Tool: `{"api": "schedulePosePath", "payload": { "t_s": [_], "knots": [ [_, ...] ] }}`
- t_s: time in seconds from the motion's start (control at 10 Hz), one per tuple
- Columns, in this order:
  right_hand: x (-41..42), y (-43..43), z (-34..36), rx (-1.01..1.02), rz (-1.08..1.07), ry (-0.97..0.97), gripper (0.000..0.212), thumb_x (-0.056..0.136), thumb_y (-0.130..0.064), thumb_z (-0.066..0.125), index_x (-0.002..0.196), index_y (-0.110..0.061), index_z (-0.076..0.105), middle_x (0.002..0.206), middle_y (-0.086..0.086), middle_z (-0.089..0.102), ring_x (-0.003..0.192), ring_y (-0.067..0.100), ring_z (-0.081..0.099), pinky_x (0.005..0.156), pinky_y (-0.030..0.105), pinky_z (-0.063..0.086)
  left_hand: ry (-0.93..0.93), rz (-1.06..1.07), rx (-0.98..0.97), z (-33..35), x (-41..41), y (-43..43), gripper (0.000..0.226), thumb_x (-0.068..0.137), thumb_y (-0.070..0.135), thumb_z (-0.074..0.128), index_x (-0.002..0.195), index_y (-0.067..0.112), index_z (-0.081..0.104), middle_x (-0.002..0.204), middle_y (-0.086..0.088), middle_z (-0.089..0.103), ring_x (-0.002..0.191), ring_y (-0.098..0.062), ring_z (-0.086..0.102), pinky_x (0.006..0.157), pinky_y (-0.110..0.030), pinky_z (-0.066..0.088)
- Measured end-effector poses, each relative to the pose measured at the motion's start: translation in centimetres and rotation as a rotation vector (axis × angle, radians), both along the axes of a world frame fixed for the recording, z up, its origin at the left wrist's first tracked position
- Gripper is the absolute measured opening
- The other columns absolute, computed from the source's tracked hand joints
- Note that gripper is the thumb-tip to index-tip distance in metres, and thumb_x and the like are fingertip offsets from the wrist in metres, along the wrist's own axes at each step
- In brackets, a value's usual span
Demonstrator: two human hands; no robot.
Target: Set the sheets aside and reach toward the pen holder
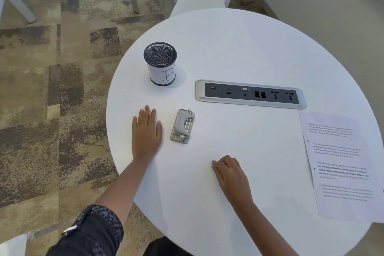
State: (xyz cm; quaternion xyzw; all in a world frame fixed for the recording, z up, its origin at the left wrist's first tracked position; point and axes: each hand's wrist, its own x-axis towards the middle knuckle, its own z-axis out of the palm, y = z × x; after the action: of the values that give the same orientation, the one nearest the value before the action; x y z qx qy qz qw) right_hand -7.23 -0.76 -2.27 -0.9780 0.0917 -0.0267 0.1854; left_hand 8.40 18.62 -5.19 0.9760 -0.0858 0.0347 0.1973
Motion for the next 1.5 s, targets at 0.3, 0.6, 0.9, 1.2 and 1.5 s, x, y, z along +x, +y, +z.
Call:
{"api": "schedulePosePath", "payload": {
  "t_s": [0.3, 0.6, 0.9, 1.2, 1.5],
  "knots": [
    [1.0, 0.4, 0.1, -0.064, -0.052, -0.027, 0.012, 0.075, -0.01, 0.054, 0.063, -0.01, 0.056, 0.063, 0.003, 0.053, 0.057, 0.022, 0.053, 0.038, 0.024, 0.036, 0.033, 0.001, -0.016, 0.2, -0.1, 0.0, 0.052, 0.09, 0.028, 0.025, 0.128, 0.0, 0.049, 0.14, -0.022, 0.045, 0.131, -0.038, 0.041, 0.108, -0.053, 0.03],
    [1.9, -1.1, 0.5, 0.416, -0.202, 0.133, 0.012, 0.088, -0.011, 0.051, 0.083, -0.009, 0.062, 0.083, 0.003, 0.059, 0.08, 0.02, 0.053, 0.066, 0.019, 0.039, 0.042, 0.001, -0.013, 0.3, 0.0, 0.0, 0.052, 0.089, 0.027, 0.026, 0.128, 0.001, 0.049, 0.139, -0.022, 0.045, 0.13, -0.037, 0.042, 0.108, -0.053, 0.031],
    [0.4, -2.1, 1.6, 0.473, -0.226, 0.162, 0.015, 0.089, -0.01, 0.053, 0.093, -0.009, 0.067, 0.089, 0.001, 0.064, 0.086, 0.015, 0.057, 0.076, 0.018, 0.041, 0.041, -0.006, 0.001, 0.2, 0.0, 0.1, 0.051, 0.09, 0.027, 0.027, 0.127, 0.0, 0.049, 0.139, -0.023, 0.046, 0.13, -0.038, 0.042, 0.107, -0.053, 0.031],
    [1.2, 0.5, 1.5, 0.239, -0.243, 0.158, 0.021, 0.087, -0.02, 0.056, 0.081, -0.002, 0.068, 0.08, 0.01, 0.06, 0.082, 0.025, 0.056, 0.069, 0.032, 0.044, 0.037, -0.001, 0.015, 0.2, 0.0, 0.0, 0.05, 0.09, 0.026, 0.027, 0.127, 0.001, 0.049, 0.139, -0.022, 0.046, 0.129, -0.038, 0.042, 0.107, -0.053, 0.031],
    [2.4, 2.9, 2.0, 0.121, -0.323, 0.261, 0.043, 0.091, -0.011, 0.038, 0.052, -0.015, 0.021, 0.074, 0.004, 0.037, 0.077, 0.021, 0.034, 0.061, 0.03, 0.025, 0.039, 0.001, 0.0, 0.1, 0.0, 0.0, 0.051, 0.09, 0.027, 0.027, 0.128, 0.0, 0.049, 0.139, -0.023, 0.045, 0.13, -0.039, 0.041, 0.108, -0.052, 0.03]
  ]
}}
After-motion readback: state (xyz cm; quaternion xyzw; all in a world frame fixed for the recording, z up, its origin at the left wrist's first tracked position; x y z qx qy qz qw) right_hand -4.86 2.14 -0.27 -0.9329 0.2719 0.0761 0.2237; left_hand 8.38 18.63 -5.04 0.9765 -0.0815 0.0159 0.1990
